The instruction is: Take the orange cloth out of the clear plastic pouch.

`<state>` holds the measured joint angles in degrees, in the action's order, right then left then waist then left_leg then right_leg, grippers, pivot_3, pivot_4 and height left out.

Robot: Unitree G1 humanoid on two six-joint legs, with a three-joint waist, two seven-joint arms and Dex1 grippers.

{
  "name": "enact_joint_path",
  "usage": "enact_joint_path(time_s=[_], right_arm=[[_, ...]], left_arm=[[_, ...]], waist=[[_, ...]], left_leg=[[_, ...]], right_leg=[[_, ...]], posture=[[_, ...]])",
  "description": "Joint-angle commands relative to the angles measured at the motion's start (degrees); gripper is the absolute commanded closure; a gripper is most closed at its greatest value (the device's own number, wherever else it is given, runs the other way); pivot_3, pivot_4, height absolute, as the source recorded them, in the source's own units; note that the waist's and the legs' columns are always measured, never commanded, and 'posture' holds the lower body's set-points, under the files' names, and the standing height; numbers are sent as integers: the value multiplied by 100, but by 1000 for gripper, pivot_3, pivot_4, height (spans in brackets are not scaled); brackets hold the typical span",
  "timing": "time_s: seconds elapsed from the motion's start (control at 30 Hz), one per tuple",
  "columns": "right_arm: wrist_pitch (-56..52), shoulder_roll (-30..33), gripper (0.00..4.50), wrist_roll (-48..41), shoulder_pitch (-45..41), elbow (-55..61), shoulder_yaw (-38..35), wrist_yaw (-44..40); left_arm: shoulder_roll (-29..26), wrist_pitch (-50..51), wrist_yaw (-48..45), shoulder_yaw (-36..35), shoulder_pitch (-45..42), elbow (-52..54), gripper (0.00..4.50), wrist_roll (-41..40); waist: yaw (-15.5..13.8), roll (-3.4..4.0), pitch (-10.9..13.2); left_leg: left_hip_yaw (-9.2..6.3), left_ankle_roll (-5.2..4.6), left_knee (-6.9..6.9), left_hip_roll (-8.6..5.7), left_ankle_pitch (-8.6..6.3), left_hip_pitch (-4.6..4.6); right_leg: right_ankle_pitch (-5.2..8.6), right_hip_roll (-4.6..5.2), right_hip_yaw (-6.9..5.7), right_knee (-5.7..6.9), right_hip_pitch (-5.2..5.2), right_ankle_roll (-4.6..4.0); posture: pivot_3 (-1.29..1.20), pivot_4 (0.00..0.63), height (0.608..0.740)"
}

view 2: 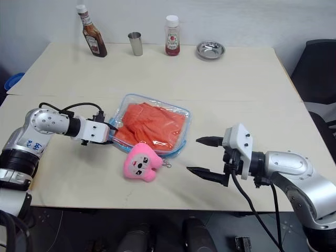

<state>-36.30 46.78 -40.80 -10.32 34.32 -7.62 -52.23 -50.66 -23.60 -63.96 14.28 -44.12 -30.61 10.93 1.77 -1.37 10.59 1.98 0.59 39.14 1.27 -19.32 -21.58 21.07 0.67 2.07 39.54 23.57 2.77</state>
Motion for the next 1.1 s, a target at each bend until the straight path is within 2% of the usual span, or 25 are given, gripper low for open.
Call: enact_joint_path(time_s=[0.03,0.1,0.2,0.27,0.4,0.6,0.7,0.8,0.9,1.03,1.1], right_arm=[[42,69,0,-71,-140,117,-45,-33],[36,62,0,-76,-177,108,-4,-50],[77,114,0,3,-218,37,117,-194],[103,141,0,46,-248,-18,177,-290],[144,172,0,119,-329,-113,313,-487],[274,176,0,353,-508,-307,492,-703],[280,159,0,420,-588,-358,518,-745],[546,262,0,782,-554,-457,641,-893],[810,359,0,1036,-500,-581,717,-1038],[1066,428,0,1227,-485,-725,770,-1217],[1206,450,0,1332,-494,-761,843,-1328]], left_arm=[[-317,1088,-266,-327,582,1107,3763,-325],[-461,1994,-370,-524,1058,1995,4425,-507],[-675,4213,-294,-923,2087,4048,4472,-678],[-734,4940,-175,-1075,2552,4944,4472,-692],[-686,5189,319,-1160,2965,5419,4472,-454],[-650,4771,812,-1177,3296,5127,4472,-320],[-569,4869,979,-1294,3414,5101,3822,-396],[-536,5010,1086,-1469,3554,5175,2945,-487],[-527,5174,885,-1968,3793,5406,2054,-1013],[-670,5326,17,-2943,4052,5893,2054,-2314],[-759,5809,-307,-3231,3949,6033,2054,-3019]], waist=[[13,0,0],[22,0,0],[70,0,0],[47,0,0],[-14,0,0],[-12,0,0],[-2,0,0],[-5,0,-1],[8,0,0],[0,0,0],[-9,0,0]], left_leg=[[-1,0,0,1,0,0],[-2,1,-2,7,0,1],[-1,2,-7,9,0,2],[-6,2,-8,8,0,2],[-7,-7,-4,3,-5,7],[-6,-27,-4,2,-16,13],[-5,-27,-6,4,-16,15],[-6,-27,-6,4,-16,15],[-4,-27,-7,6,-16,15],[-5,-26,-7,8,-16,15],[-6,-26,-6,8,-16,14]], right_leg=[[0,-1,-1,1,0,0],[0,-3,-2,7,0,0],[0,-5,0,7,-2,0],[0,-4,-2,6,-9,0],[0,-4,0,-9,-12,0],[0,-3,1,-8,-14,0],[0,-5,1,-6,-14,0],[0,-5,0,-7,-14,0],[0,-6,2,-7,-13,0],[0,-7,-1,-7,-13,-1],[0,-6,-1,-9,-14,-1]], posture=[[0,150,740],[0,150,740],[0,150,740],[0,150,740],[0,150,740],[0,150,740],[0,150,740],[0,150,740],[0,150,740],[0,150,740],[0,150,740]])
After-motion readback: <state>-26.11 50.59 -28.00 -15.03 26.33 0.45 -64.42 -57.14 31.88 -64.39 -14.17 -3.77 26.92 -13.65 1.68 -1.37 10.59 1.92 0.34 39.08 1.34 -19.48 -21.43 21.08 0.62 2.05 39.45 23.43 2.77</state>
